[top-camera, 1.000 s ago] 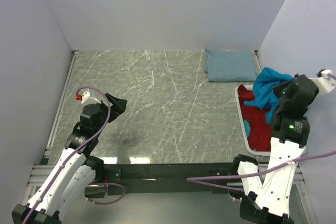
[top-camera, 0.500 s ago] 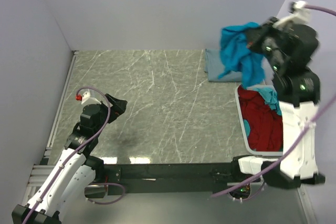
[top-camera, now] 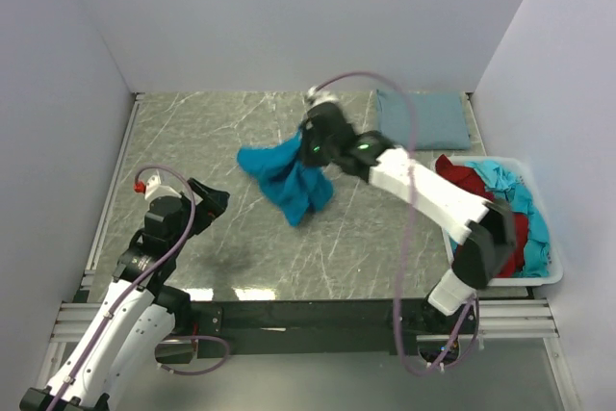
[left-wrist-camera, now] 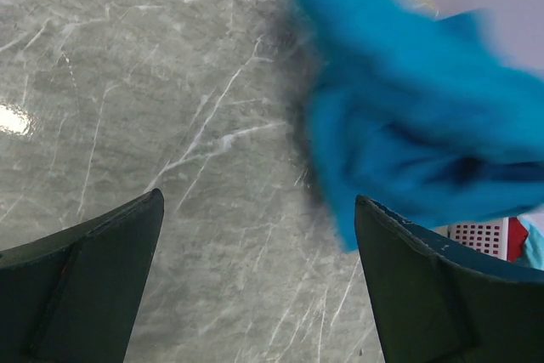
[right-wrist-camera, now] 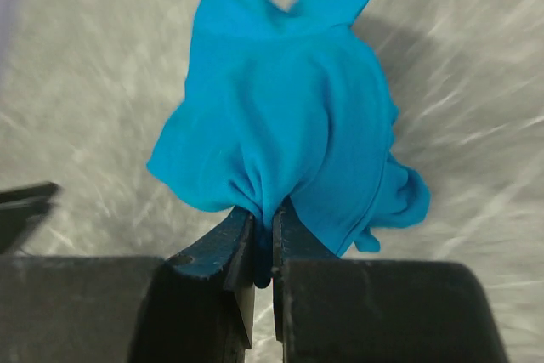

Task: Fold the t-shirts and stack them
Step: Move the tshirt to the center of the board, then flatten the tshirt out

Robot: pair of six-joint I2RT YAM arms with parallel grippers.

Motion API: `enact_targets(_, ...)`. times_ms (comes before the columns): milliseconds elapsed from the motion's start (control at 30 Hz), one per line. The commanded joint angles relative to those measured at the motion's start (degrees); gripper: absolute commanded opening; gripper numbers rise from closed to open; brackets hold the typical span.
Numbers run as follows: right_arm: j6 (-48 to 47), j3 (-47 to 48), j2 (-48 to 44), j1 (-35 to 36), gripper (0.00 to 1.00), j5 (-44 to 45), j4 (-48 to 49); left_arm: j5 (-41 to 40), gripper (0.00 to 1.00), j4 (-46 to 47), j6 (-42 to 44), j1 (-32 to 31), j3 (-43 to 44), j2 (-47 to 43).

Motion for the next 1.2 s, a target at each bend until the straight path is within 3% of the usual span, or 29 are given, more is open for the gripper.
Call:
enact_targets(0,7.72,-2.09,6.81,5.47,0.05,4.1,8.64,0.05,0.99,-1.58,-1.2,0.22,1.45,-0.56)
enact_targets(33,8.24,-1.57,9.1,6.62,0.09,3.91,8.74,-0.04,0.99,-2.1,-1.2,0.22,1.45,-0.55)
enact_targets(133,8.43,5.09,18.32,9.17,0.49,2.77,5.24,-0.39,0.99,-3.16,-1.81,0.14,1.19,-0.47)
enact_targets(200,7.9,11.86,23.69,9.97,0.66,4.96,-0.36,0.31,1.0,-3.08,-1.99,0.14,0.84,-0.29)
enact_targets(300,7.55,13.56,23.89,10.23,0.86,8.48,-1.81,3.72,1.0,-1.5,-1.99,0.14,-0.65,-0.03)
enact_targets(433,7.37,7.94,17.48,8.92,0.9,11.29,1.44,9.26,0.99,3.07,-0.94,0.14,-2.15,2.69)
enact_targets(567,9.56,-4.06,7.22,2.86,0.91,6.82,4.25,14.99,0.99,7.2,1.43,-1.61,-2.15,7.61)
enact_targets(767,12.99,-25.25,-8.25,-10.32,0.92,2.95,11.28,14.19,0.99,13.09,0.57,-13.9,-2.59,18.59)
enact_targets(1000,11.59,-34.17,-15.57,-15.17,0.92,4.71,11.29,13.86,0.98,22.15,-1.64,-19.37,-4.62,30.62)
enact_targets(1167,10.97,-36.54,-16.63,-15.69,0.92,2.77,12.52,11.91,0.84,21.09,1.52,-23.23,0.13,39.94)
